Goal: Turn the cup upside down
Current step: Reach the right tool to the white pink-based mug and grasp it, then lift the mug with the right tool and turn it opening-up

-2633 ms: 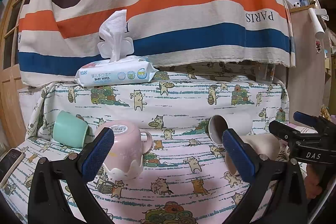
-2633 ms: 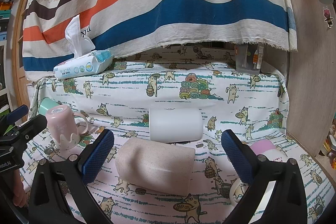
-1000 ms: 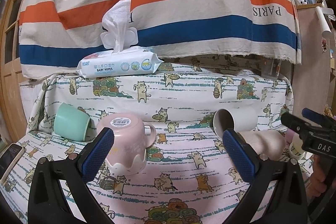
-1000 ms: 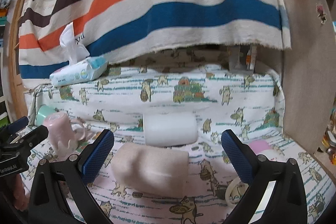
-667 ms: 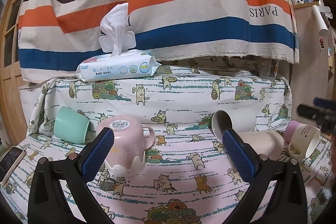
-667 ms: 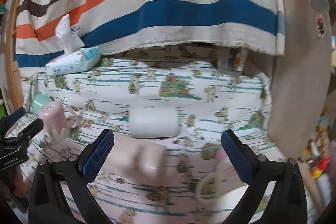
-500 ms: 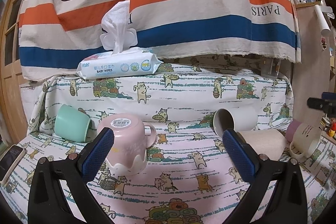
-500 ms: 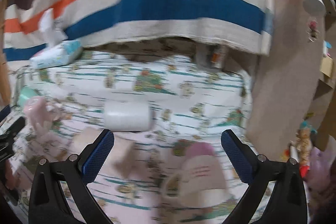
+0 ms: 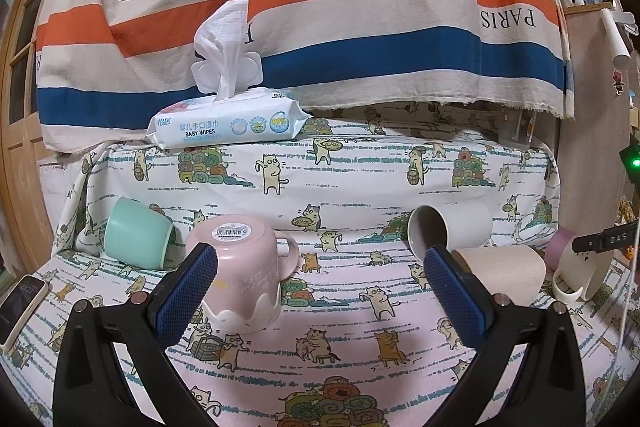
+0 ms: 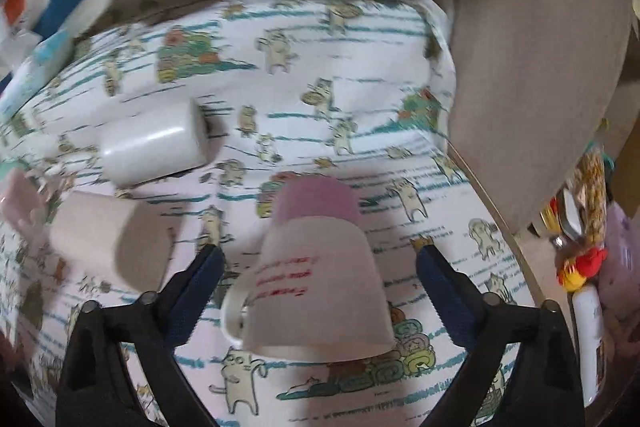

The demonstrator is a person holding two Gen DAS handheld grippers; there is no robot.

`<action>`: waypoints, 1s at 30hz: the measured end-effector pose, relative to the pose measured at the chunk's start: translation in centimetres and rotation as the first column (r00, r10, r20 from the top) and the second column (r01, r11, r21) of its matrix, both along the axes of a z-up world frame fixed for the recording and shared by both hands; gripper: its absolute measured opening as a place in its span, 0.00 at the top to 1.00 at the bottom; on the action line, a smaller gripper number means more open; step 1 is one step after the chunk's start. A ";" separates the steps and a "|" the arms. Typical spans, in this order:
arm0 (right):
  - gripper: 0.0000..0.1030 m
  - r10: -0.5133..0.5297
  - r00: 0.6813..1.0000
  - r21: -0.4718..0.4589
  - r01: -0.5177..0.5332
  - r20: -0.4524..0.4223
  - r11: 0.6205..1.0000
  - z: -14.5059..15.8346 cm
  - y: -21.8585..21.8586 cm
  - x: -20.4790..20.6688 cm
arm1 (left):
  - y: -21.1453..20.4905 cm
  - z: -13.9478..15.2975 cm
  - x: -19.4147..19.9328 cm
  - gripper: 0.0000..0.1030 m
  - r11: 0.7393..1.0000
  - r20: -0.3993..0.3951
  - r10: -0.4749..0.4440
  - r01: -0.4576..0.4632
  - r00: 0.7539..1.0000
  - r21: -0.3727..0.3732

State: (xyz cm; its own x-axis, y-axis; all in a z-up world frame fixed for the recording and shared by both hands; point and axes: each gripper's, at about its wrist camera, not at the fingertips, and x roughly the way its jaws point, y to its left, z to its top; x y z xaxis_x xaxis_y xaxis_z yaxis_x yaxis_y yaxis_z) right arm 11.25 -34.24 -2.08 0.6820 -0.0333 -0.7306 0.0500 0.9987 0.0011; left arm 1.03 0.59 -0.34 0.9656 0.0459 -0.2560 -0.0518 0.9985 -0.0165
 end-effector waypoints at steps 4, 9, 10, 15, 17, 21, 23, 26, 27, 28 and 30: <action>0.06 0.014 0.999 0.016 -0.014 -0.041 1.000 -1.1 -0.1 0.8 | -0.1 -0.1 0.1 0.00 1.000 -0.004 -0.005 0.005 1.000 0.009; 0.19 0.012 0.996 0.012 -0.011 -0.084 1.000 -2.5 0.0 1.6 | 0.0 -0.2 0.0 0.00 1.000 -0.007 -0.005 0.005 1.000 0.006; 0.21 0.011 0.995 0.017 -0.009 -0.098 1.000 -2.8 0.1 1.8 | 0.0 -0.2 0.0 0.00 1.000 -0.007 -0.005 0.005 1.000 0.007; 0.25 -0.002 0.996 0.004 0.002 -0.095 1.000 -3.2 0.1 1.9 | 0.0 -0.1 0.1 0.00 1.000 -0.007 -0.005 0.005 1.000 0.006; 0.25 -0.010 0.996 0.006 0.011 -0.090 1.000 -3.2 0.0 1.7 | 0.0 -0.2 0.1 0.00 1.000 -0.008 -0.005 0.005 1.000 0.006; 0.25 -0.002 0.998 0.000 0.002 -0.065 1.000 -2.8 0.4 0.9 | 0.0 -0.1 0.1 0.00 1.000 -0.006 -0.005 0.005 1.000 0.006; 0.25 0.003 0.999 0.007 -0.003 -0.044 1.000 -2.1 0.8 0.3 | 0.0 -0.1 0.1 0.00 1.000 -0.007 -0.005 0.005 1.000 0.007; 0.26 0.009 1.000 0.040 -0.009 0.009 0.999 -0.7 1.4 -0.9 | 0.0 -0.1 0.1 0.00 1.000 -0.007 -0.005 0.005 1.000 0.006; 0.27 0.012 0.999 0.044 -0.014 0.030 0.999 -0.1 1.8 -1.3 | 0.0 -0.1 0.1 0.00 1.000 -0.007 -0.005 0.005 1.000 0.006; 0.27 0.020 0.998 0.040 -0.022 0.053 0.999 0.5 2.2 -1.8 | 0.0 -0.1 0.1 0.00 1.000 -0.007 -0.005 0.005 1.000 0.006; 0.29 0.041 0.995 0.027 -0.044 0.092 0.999 1.5 3.2 -2.6 | 0.0 -0.1 0.1 0.00 1.000 -0.007 -0.005 0.005 1.000 0.006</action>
State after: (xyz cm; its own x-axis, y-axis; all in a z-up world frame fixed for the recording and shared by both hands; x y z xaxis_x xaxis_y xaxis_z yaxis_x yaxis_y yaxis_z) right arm 8.66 -31.00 -0.53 0.7461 0.0176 -0.6656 0.0058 0.9994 0.0329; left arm 1.10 0.57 -0.47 0.9640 0.0427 -0.2623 -0.0470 0.9988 -0.0101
